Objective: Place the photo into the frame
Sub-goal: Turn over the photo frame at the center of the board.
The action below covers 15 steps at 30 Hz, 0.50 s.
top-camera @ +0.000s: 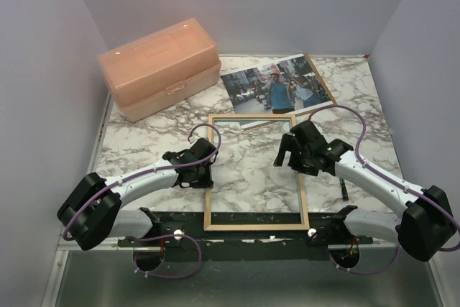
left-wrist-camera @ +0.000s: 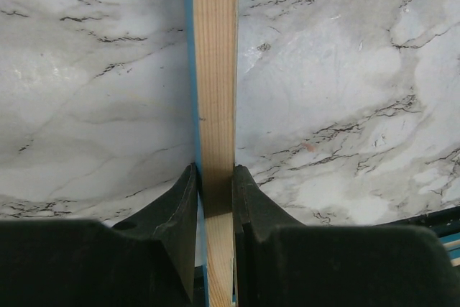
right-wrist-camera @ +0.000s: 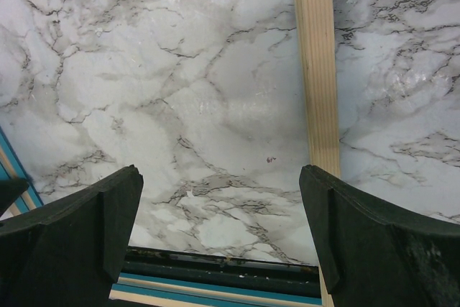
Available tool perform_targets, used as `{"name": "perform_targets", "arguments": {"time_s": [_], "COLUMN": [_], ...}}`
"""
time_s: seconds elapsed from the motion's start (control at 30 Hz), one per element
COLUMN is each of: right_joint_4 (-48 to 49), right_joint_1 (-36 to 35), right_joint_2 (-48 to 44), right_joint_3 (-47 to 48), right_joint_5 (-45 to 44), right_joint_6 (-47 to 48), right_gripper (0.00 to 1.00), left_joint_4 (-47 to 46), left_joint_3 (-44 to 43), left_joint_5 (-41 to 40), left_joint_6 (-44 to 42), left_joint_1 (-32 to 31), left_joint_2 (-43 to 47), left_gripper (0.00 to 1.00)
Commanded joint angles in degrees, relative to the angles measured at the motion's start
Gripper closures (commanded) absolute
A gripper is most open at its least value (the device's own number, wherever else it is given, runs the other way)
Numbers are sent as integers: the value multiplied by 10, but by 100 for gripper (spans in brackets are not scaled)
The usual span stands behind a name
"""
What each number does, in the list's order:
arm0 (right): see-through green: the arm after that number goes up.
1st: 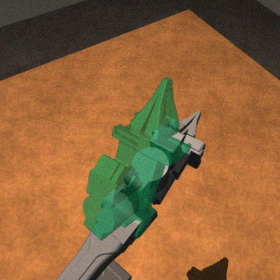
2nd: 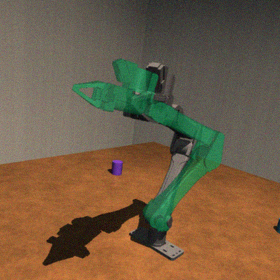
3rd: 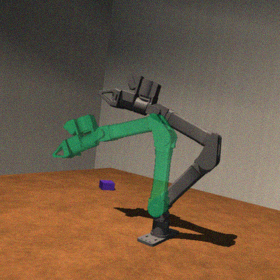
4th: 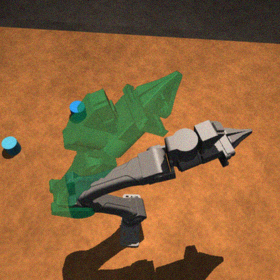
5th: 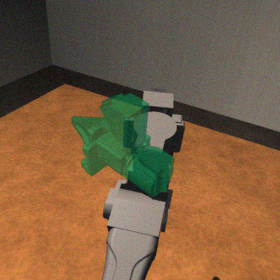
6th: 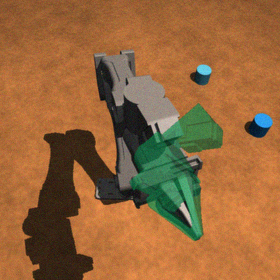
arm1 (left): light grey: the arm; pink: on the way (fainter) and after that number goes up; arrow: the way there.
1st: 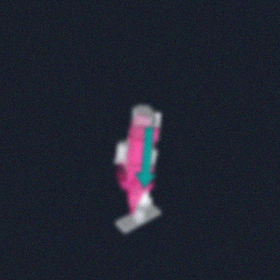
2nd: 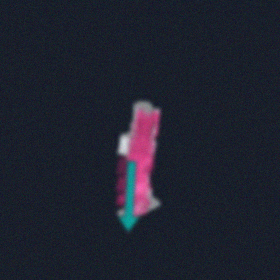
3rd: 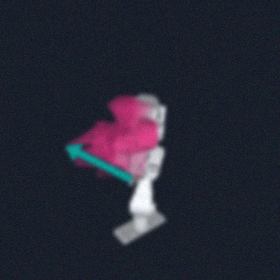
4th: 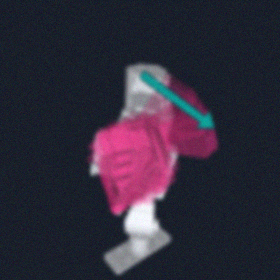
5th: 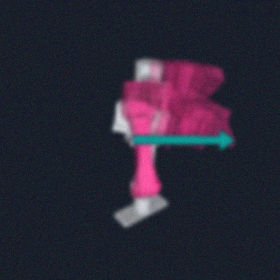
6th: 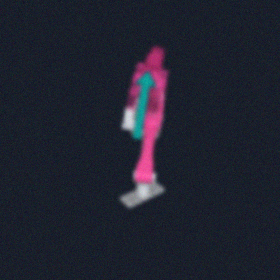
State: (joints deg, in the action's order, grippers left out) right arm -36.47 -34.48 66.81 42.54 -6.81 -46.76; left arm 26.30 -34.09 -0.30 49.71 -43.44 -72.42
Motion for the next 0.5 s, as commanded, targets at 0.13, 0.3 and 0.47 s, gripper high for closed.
{"name": "perform_targets", "arguments": {"time_s": [0.13,0.3,0.47], "right_joint_4": [8,4,5], "right_joint_1": [1,2,2], "right_joint_2": [3,0,-7], "right_joint_3": [8,9,11], "right_joint_5": [-5,-5,-1], "right_joint_6": [-10,-5,-1], "right_gripper": [0,0,0], "left_joint_4": [-42,-37,-37], "left_joint_3": [-9,-10,-15], "left_joint_5": [15,26,33], "left_joint_6": [16,16,12], "left_joint_1": [-25,-27,-26], "left_joint_2": [-23,-8,24], "left_gripper": [100,83,30]}}
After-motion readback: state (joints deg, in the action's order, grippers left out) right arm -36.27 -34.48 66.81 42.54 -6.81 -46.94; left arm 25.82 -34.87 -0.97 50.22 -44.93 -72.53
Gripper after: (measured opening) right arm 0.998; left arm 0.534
